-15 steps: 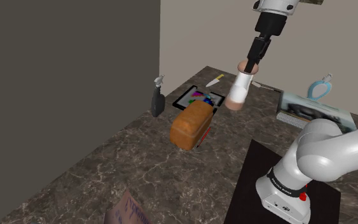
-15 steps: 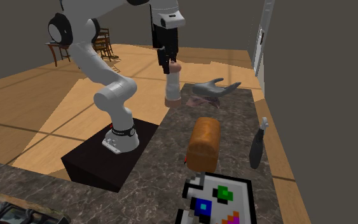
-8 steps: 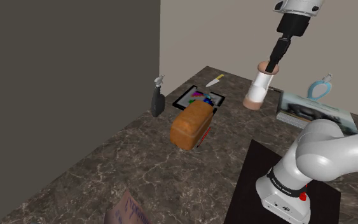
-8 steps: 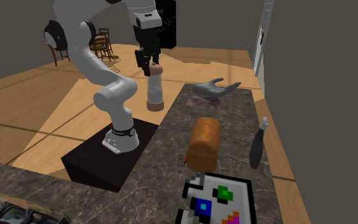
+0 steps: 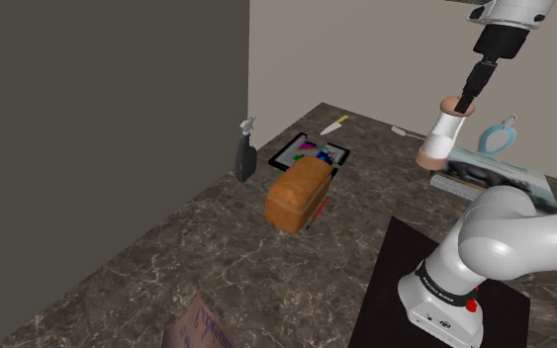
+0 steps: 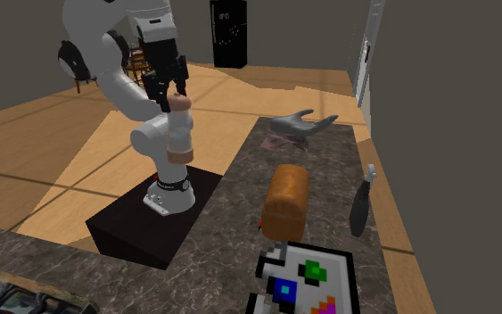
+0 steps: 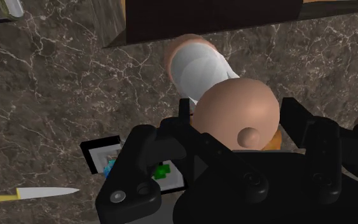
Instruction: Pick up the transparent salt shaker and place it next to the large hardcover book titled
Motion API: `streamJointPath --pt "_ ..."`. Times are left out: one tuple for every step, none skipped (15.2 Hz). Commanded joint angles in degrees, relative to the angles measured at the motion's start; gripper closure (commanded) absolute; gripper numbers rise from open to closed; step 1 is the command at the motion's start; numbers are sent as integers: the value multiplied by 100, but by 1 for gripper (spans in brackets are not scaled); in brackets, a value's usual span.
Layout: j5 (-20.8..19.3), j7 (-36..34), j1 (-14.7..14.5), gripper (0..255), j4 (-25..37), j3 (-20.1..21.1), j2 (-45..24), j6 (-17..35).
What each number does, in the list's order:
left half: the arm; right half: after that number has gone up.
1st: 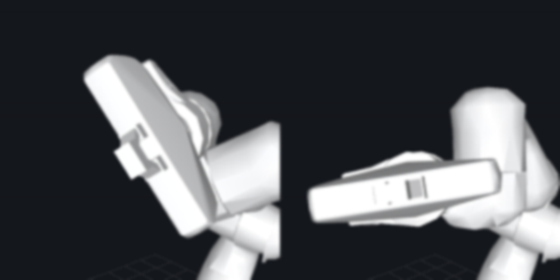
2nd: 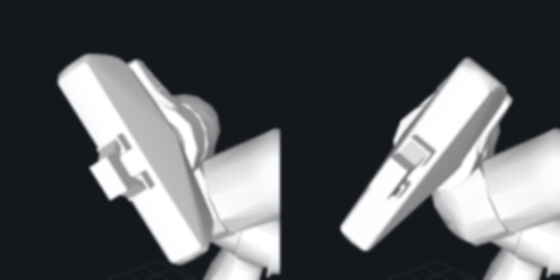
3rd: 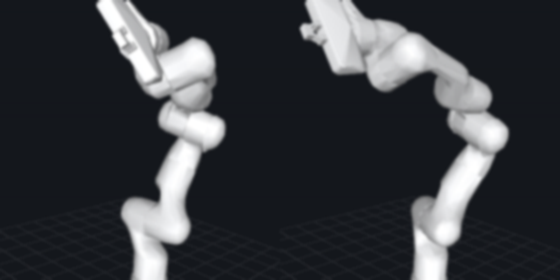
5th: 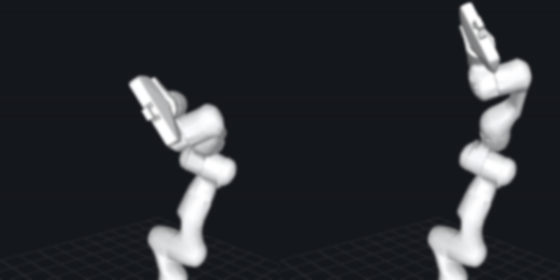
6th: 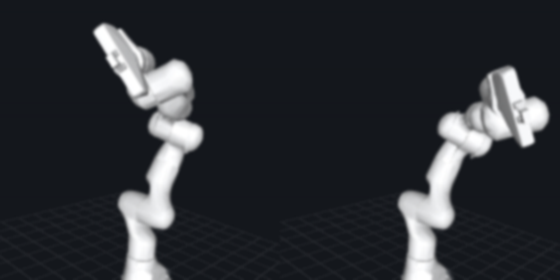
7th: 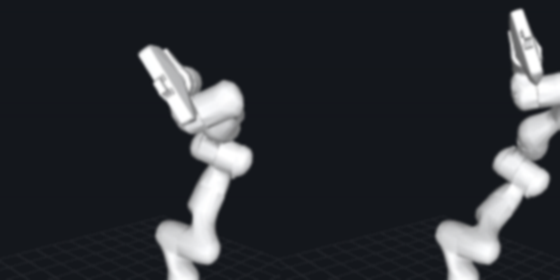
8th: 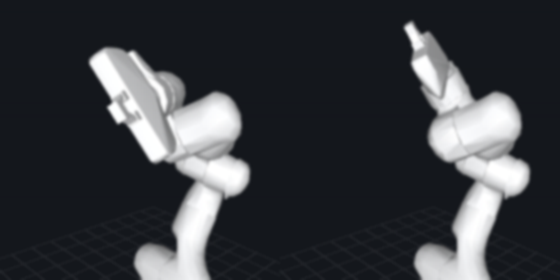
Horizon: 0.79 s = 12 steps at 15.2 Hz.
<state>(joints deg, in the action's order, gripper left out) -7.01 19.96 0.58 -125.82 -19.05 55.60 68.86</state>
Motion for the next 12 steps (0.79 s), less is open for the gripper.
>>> streamJointPath --pt "-247 252 63 255 52 -219 160 -194" --pt "-368 373 80 255 94 -330 207 -268" --pt "-490 497 96 255 143 -442 249 -340" --pt "-614 622 108 255 198 -554 286 -410" --pt "-739 749 119 255 258 -666 318 -478" --pt "-864 878 127 255 324 -779 346 -543" --pt "-991 1008 131 255 396 -892 369 -607" --pt "-1118 1138 130 255 474 -1006 388 -669" --pt "-1246 1273 129 255 557 -1119 401 -728" --pt "-1374 1407 122 255 645 -1233 411 -786" --pt "-1503 1541 110 255 740 -1348 418 -842" --pt "-1631 1679 96 255 840 -1462 419 -895"
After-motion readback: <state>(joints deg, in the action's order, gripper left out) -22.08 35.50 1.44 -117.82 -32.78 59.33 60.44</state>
